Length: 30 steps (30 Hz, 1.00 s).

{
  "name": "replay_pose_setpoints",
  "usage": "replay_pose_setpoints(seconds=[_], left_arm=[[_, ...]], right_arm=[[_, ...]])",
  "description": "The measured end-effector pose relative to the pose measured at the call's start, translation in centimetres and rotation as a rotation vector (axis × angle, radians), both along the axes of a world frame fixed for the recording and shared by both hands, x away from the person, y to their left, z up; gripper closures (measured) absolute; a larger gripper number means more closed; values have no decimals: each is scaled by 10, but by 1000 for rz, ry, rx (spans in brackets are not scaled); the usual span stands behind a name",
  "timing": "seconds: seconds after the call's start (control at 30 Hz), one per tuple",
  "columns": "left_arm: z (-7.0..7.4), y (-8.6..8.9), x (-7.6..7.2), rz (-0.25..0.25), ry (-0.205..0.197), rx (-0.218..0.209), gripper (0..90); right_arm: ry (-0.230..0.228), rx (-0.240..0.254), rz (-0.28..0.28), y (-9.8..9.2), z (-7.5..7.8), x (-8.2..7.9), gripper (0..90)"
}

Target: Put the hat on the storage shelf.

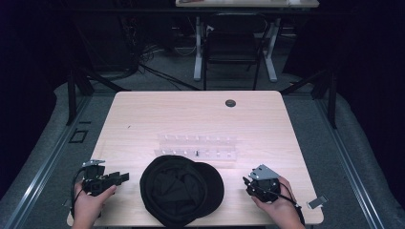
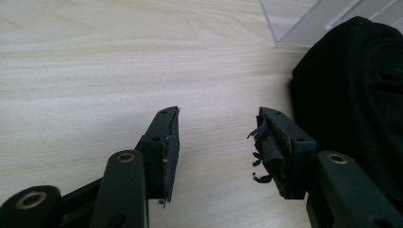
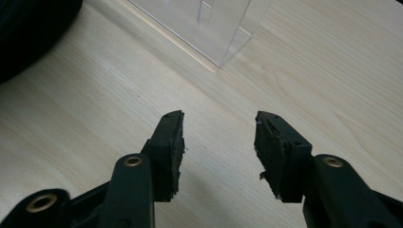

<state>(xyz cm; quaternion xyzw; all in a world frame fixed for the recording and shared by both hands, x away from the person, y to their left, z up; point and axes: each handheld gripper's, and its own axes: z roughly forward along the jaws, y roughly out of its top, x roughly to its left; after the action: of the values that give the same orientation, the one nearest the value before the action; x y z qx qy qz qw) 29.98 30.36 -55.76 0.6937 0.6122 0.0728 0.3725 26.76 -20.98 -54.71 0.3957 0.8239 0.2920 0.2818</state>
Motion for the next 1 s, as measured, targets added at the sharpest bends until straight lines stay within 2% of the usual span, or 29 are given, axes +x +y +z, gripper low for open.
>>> replay_pose_setpoints(seconds=[0.07,0.1,0.2,0.33,0.37,0.4,0.5,0.67,0.83,0.9,1.0], left_arm=[[1,-1,1,-4,34,-36,496],[2,-3,2,-7,46,-49,509],[7,-5,5,-36,74,-68,543],[19,-5,9,-63,120,-143,585],[24,-5,10,-75,155,-171,588],[24,-5,10,-75,155,-171,589],[30,-9,12,-95,196,-176,606],[34,-12,14,-117,227,-157,619],[37,-18,18,-122,251,-175,631],[36,-21,20,-147,276,-157,633],[36,-24,21,-154,291,-148,637]], right_arm=[[8,4,-1,0,1,0,551],[18,24,1,1,2,0,564],[26,27,2,0,3,-1,569],[35,45,-6,-2,2,0,577],[43,60,-11,-3,3,0,579],[43,60,-11,-3,3,0,579],[46,75,-11,-3,3,1,580],[59,71,-3,-2,1,0,580],[66,76,0,-2,1,0,580],[65,76,0,-1,0,0,580],[65,83,-2,-1,0,0,579]])
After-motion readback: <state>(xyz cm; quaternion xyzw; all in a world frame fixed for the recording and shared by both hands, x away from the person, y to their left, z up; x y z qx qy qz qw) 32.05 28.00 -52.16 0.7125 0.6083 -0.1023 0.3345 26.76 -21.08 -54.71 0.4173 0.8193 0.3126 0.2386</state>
